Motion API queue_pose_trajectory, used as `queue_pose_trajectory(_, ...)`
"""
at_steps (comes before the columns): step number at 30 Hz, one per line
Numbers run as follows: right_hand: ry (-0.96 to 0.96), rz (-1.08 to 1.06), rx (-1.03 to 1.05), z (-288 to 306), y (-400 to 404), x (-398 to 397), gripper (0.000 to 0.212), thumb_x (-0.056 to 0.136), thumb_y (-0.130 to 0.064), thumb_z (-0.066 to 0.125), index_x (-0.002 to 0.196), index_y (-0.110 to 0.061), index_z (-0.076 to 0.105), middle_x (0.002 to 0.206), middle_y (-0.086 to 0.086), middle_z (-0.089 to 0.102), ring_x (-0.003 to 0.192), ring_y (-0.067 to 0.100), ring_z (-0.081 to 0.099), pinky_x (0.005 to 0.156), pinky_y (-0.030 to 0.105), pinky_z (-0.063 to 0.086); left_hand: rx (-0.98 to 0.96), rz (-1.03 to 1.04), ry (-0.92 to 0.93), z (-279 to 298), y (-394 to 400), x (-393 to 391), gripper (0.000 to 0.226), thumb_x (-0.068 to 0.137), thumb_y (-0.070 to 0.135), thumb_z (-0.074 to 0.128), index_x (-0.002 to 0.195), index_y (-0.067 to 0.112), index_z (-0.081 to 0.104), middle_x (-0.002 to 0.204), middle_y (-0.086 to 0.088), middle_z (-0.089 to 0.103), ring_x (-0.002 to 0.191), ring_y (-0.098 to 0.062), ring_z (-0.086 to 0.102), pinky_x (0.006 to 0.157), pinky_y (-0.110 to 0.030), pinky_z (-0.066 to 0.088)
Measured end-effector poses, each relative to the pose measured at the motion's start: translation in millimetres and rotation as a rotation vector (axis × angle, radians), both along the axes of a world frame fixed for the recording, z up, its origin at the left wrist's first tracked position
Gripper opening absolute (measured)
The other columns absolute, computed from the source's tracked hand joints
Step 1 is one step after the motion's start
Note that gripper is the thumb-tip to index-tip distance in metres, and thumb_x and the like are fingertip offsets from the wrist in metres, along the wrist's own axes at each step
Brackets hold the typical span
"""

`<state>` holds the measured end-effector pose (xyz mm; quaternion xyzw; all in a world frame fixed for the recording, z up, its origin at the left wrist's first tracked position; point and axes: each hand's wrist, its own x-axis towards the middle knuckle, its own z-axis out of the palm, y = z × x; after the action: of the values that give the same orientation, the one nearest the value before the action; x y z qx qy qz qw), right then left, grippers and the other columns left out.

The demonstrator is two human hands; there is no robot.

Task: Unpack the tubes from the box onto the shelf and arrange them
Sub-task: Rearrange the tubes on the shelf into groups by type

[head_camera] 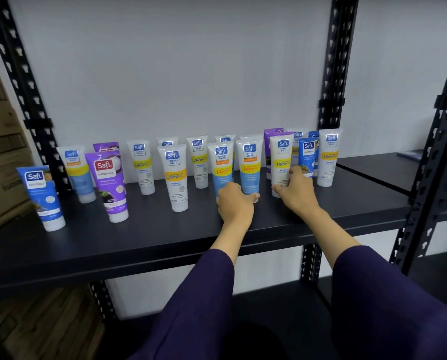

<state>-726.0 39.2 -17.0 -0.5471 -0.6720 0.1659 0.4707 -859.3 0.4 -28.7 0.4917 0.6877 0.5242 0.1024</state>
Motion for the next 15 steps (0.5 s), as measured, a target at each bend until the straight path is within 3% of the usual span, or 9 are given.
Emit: queue_pose_trajectory(15, 0.041, -0.005, -0.009, 0.2, -6.8, 4.3, 0.048, 0.081, -0.015, 0.073, 0.121, -0.005, 0.047, 0.127, 0.014, 0.058, 0.118, 0.028, 0.055, 0.097, 0.039, 0.047, 0.005, -0.004, 0.024, -1.0, 1.3, 0.0, 0.039, 0.074, 0.030, 0.080, 0.106, 0.011, 0.069, 0.105, -0.006, 0.069, 0.099, -0.020, 0.064, 0.080, -0.034, 0.054)
